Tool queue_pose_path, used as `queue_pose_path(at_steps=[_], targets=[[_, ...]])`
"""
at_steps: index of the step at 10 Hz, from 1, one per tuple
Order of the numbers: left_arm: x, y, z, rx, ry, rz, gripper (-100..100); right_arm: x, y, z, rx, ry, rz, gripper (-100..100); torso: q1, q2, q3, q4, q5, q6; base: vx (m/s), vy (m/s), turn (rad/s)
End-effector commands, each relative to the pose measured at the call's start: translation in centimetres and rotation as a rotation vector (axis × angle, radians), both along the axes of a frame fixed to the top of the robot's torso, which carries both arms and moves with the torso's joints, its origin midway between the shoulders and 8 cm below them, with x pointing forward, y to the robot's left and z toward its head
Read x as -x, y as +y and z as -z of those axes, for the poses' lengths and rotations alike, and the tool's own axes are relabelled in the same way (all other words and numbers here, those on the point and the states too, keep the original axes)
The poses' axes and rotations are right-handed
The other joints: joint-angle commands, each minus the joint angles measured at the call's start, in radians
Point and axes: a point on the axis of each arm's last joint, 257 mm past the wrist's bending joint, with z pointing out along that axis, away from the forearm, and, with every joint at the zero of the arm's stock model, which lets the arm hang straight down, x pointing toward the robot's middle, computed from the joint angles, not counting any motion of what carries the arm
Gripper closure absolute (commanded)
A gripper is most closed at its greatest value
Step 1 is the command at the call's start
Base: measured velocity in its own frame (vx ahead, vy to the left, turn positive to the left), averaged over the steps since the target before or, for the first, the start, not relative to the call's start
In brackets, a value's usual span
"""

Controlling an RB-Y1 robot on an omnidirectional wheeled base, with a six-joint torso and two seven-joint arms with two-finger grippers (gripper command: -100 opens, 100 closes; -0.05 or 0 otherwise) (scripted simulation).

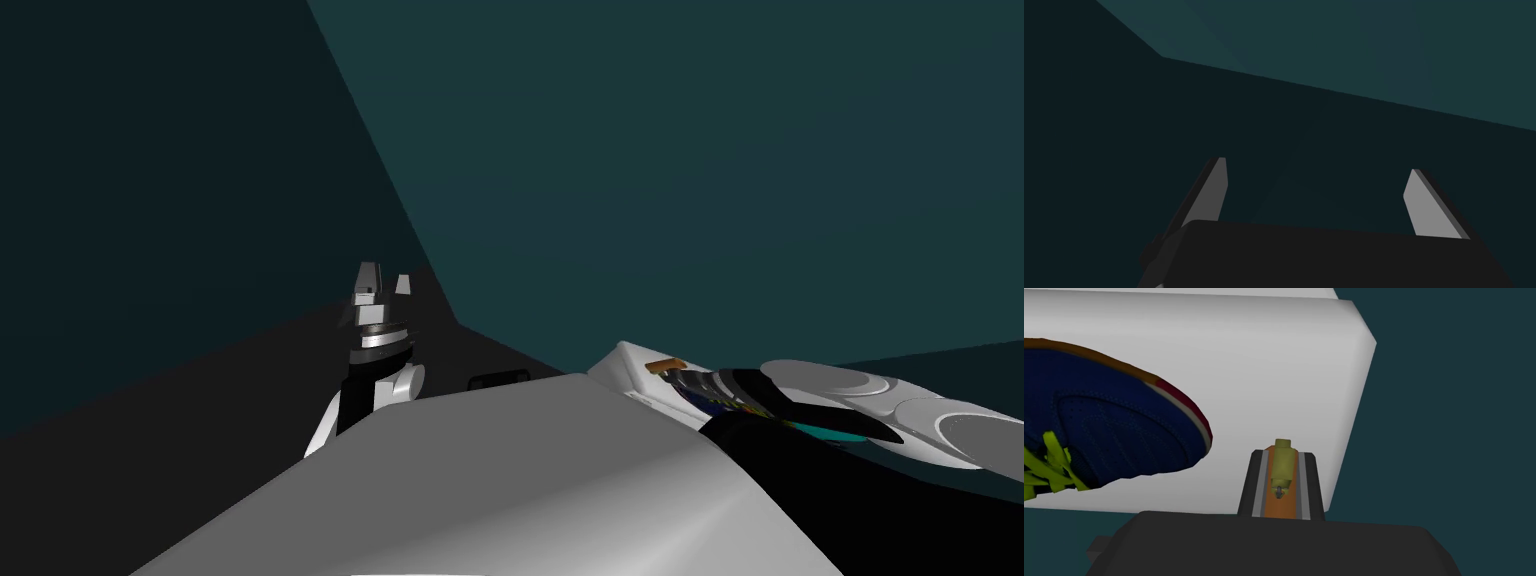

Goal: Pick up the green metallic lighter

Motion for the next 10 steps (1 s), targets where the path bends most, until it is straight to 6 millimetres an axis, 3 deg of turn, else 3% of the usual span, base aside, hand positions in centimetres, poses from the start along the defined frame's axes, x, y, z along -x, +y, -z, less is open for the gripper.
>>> queue_pose_path(at_steps=[1,3,4,10], targets=[[0.0,0.0,0.0,0.000,0.000,0.000,0,0.6,0.0,-0.2,-0.005,-0.001,0.039,100,0.000,0.000,0.000,0.000,0.000,0.000,-0.164,-0.043,0.343],[0.0,0.0,0.0,0.000,0.000,0.000,0,0.6,-0.3,-0.5,-0.002,-0.010,0.083,100,0.000,-0.002,-0.001,-0.001,0.000,0.004,-0.113,-0.012,0.213],[0.0,0.0,0.0,0.000,0.000,0.000,0,2.0,-0.2,-0.3,-0.012,0.005,0.116,100,0.001,-0.001,0.000,0.000,0.000,0.000,-0.166,-0.015,0.345],[0.0,0.0,0.0,0.000,0.000,0.000,0,4.4,-0.6,-0.6,-0.018,0.012,0.271,100,0.000,0.001,0.000,0.000,0.000,0.001,-0.140,-0.007,0.249]])
